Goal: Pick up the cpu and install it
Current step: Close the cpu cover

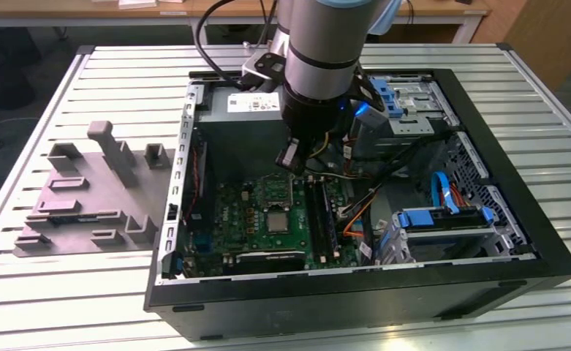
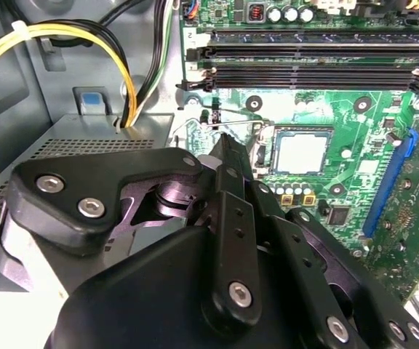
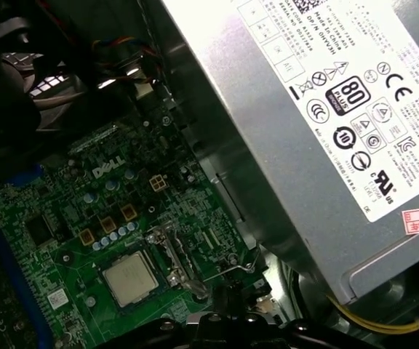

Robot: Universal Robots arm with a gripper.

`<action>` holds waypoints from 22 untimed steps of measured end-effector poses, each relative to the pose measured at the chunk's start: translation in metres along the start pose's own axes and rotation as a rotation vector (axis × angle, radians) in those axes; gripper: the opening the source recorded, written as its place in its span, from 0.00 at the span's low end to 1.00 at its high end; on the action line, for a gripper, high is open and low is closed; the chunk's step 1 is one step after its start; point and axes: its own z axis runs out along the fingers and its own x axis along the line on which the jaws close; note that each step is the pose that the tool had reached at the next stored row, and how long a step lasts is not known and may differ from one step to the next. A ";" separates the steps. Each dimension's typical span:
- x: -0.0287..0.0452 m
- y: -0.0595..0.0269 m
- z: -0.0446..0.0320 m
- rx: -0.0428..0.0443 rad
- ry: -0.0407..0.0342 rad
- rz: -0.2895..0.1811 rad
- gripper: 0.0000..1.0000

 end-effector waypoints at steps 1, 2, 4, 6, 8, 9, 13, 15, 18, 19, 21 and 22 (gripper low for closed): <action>0.0005 -0.0002 0.0000 0.0005 0.0010 -0.001 0.11; 0.0010 -0.0004 -0.0001 0.0010 0.0019 -0.002 0.11; 0.0020 -0.0010 -0.0001 0.0019 0.0035 -0.004 0.11; 0.0031 -0.0015 -0.0002 0.0024 0.0046 -0.005 0.11; 0.0043 -0.0021 -0.0002 0.0027 0.0051 -0.007 0.11; 0.0049 -0.0024 -0.0002 0.0028 0.0053 -0.007 0.11; 0.0078 -0.0040 -0.0004 0.0029 0.0059 -0.010 0.11; 0.0089 -0.0045 -0.0004 0.0034 0.0069 -0.011 0.11; 0.0102 -0.0051 -0.0005 0.0049 0.0096 -0.013 0.11; 0.0106 -0.0053 -0.0005 0.0058 0.0109 -0.013 0.11; 0.0112 -0.0056 -0.0006 0.0084 0.0156 -0.015 0.11; 0.0114 -0.0057 -0.0006 0.0101 0.0187 -0.015 0.11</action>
